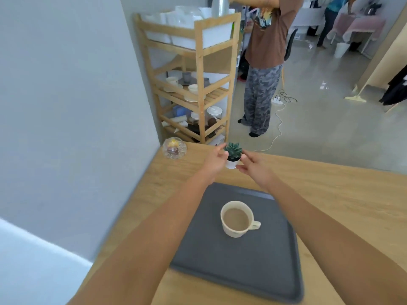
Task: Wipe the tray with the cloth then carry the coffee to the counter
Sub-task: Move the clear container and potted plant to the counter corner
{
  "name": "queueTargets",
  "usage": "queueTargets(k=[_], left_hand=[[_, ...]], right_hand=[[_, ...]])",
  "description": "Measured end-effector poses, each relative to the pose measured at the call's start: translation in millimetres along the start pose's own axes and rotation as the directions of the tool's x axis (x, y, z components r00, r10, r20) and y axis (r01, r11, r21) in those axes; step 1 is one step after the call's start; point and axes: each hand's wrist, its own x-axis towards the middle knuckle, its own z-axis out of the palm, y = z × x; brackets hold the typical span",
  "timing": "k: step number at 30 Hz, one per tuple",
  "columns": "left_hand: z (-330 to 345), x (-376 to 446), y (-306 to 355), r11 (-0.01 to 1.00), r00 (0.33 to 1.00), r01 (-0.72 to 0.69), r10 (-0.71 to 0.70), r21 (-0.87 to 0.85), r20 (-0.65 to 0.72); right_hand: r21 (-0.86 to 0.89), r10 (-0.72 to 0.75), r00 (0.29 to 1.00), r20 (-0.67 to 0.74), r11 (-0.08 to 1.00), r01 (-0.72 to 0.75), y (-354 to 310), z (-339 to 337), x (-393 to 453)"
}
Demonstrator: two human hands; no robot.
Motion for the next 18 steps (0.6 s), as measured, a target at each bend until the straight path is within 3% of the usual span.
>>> queueTargets(k=[5, 9, 18], left_hand=[[-93, 12, -42, 0.997, 0.991, 0.051, -0.057, -0.049, -0.123], [-140, 28, -74, 0.989, 0.980, 0.125, -0.136, -0.080, -0.148], [-186, 70, -112, 0.968, 0.956, 0.177, -0.212, -0.179, -0.202]], right_hand=[[0.013, 0.024, 0.987, 0.156, 1.000, -0.027, -7, 97, 40], [-0.021, 0.083, 0.974, 0.212, 0.997, -0.080, -1, 155, 72], [-0.084, 0.122, 0.963, 0.240, 0.991, -0.105, -2, 210, 118]])
